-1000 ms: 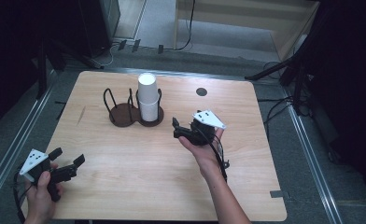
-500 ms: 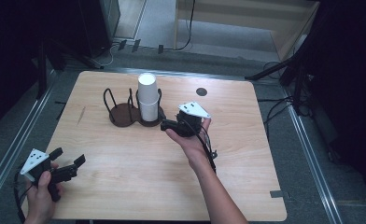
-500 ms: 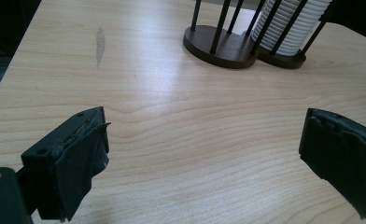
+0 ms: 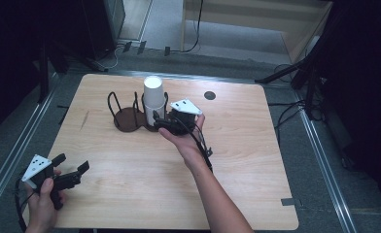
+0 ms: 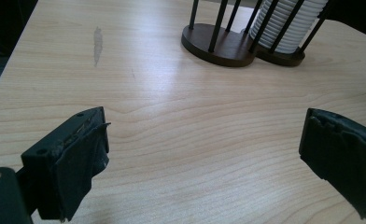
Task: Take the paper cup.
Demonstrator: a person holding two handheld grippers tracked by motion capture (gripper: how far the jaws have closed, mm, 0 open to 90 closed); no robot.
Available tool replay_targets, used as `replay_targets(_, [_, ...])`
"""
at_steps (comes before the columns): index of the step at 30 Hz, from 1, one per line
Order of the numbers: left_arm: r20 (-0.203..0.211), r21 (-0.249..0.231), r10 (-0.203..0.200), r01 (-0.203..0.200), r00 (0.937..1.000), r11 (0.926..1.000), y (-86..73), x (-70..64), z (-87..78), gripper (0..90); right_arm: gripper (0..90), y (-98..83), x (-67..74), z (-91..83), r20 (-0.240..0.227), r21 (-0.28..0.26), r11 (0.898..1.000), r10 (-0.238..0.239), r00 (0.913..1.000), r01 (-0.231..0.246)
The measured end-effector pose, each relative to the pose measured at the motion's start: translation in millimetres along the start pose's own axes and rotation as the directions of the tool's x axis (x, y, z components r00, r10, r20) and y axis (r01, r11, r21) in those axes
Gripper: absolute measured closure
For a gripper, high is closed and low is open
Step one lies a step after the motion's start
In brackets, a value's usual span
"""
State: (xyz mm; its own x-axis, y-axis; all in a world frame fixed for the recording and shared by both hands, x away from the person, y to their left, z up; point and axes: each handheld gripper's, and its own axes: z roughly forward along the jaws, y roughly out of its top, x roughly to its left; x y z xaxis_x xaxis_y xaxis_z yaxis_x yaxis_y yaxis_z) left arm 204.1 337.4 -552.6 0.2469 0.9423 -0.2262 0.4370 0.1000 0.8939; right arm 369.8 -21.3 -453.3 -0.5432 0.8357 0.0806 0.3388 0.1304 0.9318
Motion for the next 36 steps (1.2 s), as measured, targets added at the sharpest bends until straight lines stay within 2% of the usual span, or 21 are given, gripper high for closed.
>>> replay_targets(14, [0.007, 0.007, 0.008, -0.008, 0.9999, 0.9999, 0.2, -0.3, 0.3, 2.1, 13.9, 11.4, 9.9, 33.8, 0.013, 0.018, 1.000, 0.013, 0.9998, -0.013])
replay_targets(26, [0.012, 0.008, 0.007, -0.007, 0.9999, 0.9999, 0.3, 0.0, 0.5, 2.1, 17.8, 24.6, 14.7, 53.0, 0.027, 0.022, 1.000, -0.003, 0.9996, 0.002])
replay_targets(36, [0.016, 0.007, 0.004, -0.004, 0.9999, 1.0000, 0.3, 0.3, 0.8, 2.1, 22.5, 27.1, 13.3, 64.7, 0.034, 0.025, 0.999, 0.028, 0.9990, -0.029])
